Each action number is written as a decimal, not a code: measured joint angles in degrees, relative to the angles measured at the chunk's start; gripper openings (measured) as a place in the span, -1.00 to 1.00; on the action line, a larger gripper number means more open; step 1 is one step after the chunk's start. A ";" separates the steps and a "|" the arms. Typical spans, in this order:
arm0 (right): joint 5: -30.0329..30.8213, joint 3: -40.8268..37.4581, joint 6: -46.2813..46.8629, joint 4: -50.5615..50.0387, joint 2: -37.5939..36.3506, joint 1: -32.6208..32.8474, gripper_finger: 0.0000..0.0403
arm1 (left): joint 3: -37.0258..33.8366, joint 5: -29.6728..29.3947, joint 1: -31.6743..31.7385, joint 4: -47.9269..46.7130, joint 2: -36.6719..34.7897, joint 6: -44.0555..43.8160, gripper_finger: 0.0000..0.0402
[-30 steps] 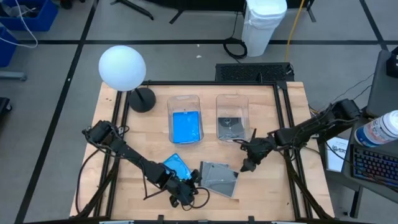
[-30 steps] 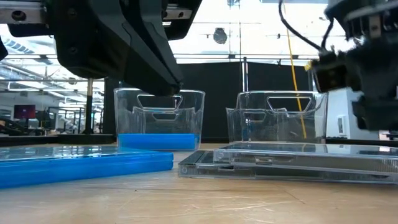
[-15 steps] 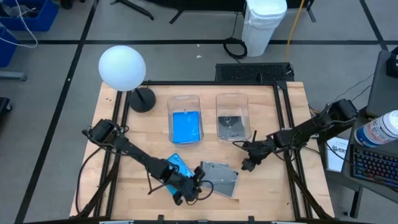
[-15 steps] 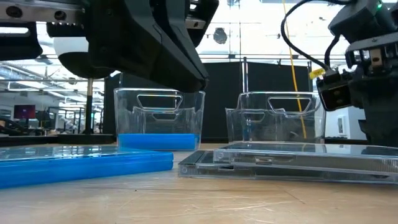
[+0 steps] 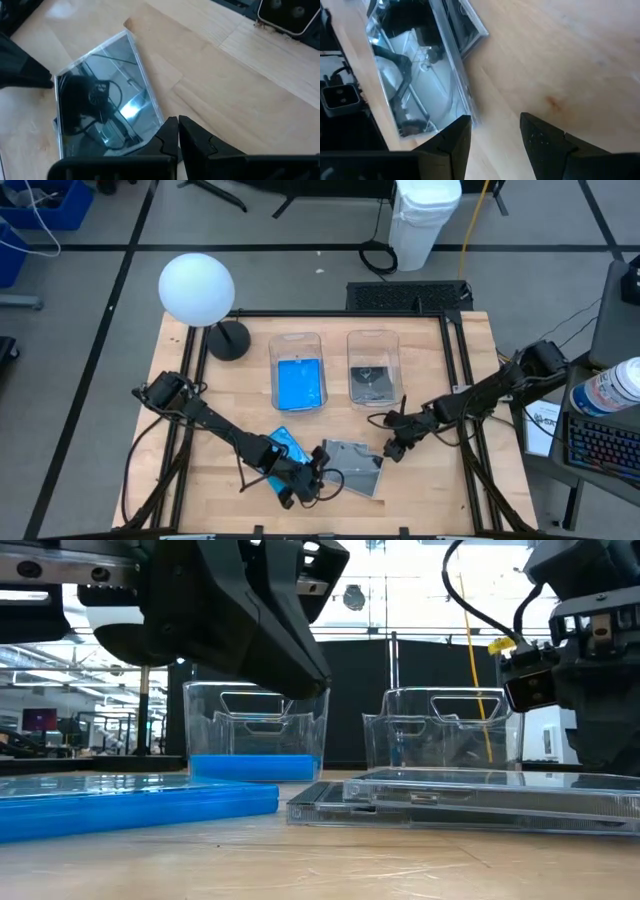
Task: Pick & place jewel cases by type
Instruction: Put the black cd case into the right transparent bin
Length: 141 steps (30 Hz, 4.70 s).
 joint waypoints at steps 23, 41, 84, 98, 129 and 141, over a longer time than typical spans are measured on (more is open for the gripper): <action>4.58 1.01 1.90 1.78 1.59 1.84 -0.18 | -0.04 -0.13 -2.05 2.69 3.54 -0.82 -0.92; 7.30 0.99 1.55 1.70 1.56 3.39 -0.17 | -0.02 -0.20 -1.74 9.99 4.44 -0.58 -0.95; 6.98 0.99 -1.09 3.25 1.56 3.37 -0.17 | 8.39 -7.10 -0.22 1.83 11.41 -3.89 -0.94; 5.70 0.99 -0.90 5.39 1.54 3.70 -0.17 | 8.39 -7.64 0.43 4.07 13.87 -4.00 -0.94; 4.45 1.03 9.77 0.73 1.51 9.47 -0.17 | 8.39 -7.57 2.23 6.01 14.08 -3.92 -0.92; 8.87 0.99 9.55 3.63 1.54 9.49 -0.17 | 8.39 -7.56 2.75 6.13 14.08 -3.68 -0.92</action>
